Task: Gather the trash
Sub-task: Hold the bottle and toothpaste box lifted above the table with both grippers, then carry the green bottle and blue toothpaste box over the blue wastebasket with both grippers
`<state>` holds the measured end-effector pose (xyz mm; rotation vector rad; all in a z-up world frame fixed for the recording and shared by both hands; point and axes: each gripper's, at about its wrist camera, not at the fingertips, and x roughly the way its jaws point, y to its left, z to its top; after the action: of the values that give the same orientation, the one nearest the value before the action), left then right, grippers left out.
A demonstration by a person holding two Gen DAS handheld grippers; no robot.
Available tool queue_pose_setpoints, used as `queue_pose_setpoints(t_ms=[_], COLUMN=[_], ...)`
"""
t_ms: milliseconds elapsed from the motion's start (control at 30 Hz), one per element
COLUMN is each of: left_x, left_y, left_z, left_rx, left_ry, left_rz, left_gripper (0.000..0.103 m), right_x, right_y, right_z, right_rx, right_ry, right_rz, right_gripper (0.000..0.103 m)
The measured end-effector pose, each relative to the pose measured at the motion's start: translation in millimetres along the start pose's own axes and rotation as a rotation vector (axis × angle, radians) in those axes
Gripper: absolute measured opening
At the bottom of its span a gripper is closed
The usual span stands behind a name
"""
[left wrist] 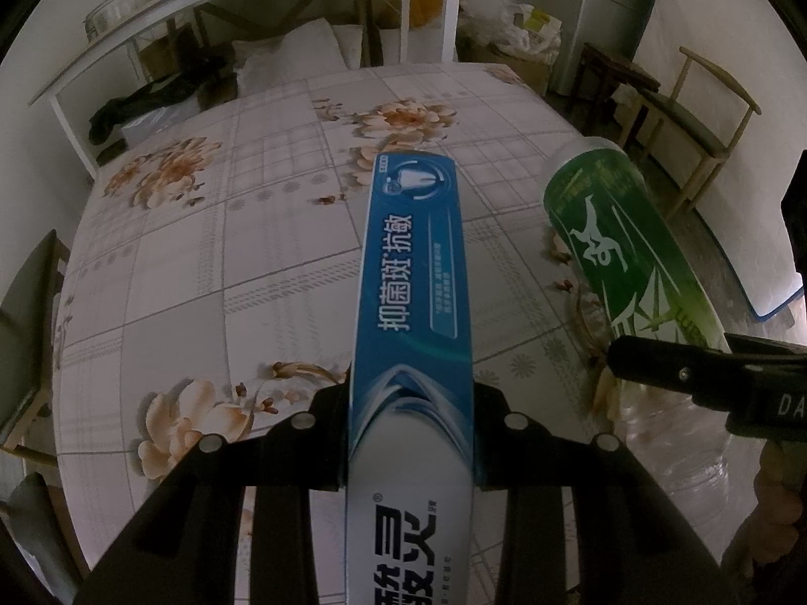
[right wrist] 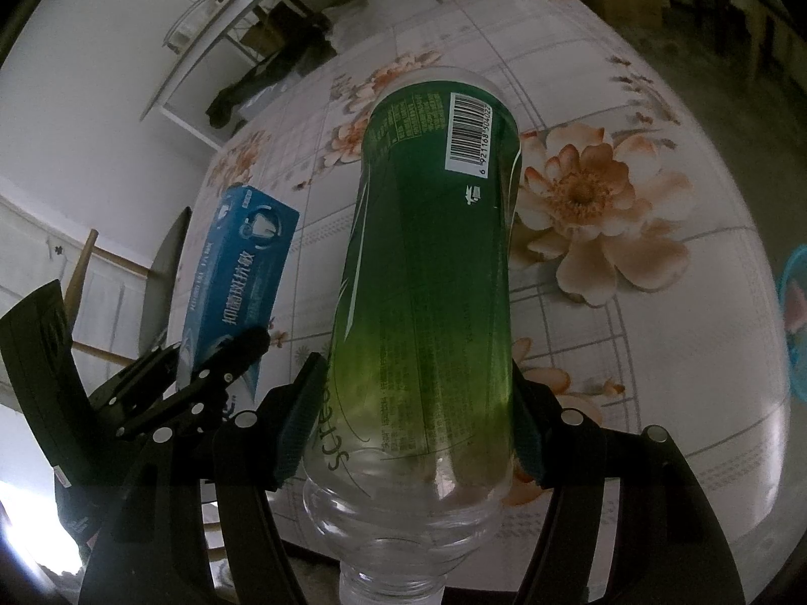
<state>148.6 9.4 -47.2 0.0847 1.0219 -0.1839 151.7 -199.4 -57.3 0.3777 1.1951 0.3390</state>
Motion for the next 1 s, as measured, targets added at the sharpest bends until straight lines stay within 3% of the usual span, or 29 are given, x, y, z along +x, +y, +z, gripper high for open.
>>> queue_pose_setpoints(t_ms=[1000], left_x=[-12.9], left_y=[-7.3], left_z=[3.2], left_rx=[0.005], left_ry=[-0.031], left_rz=[-0.007], left_gripper=[0.032], right_x=[-7.0], right_y=[-3.8], right_z=[-0.5], right_rx=[0.003], right_ry=[-0.021], right_rz=[0.022], right_gripper=[0.063])
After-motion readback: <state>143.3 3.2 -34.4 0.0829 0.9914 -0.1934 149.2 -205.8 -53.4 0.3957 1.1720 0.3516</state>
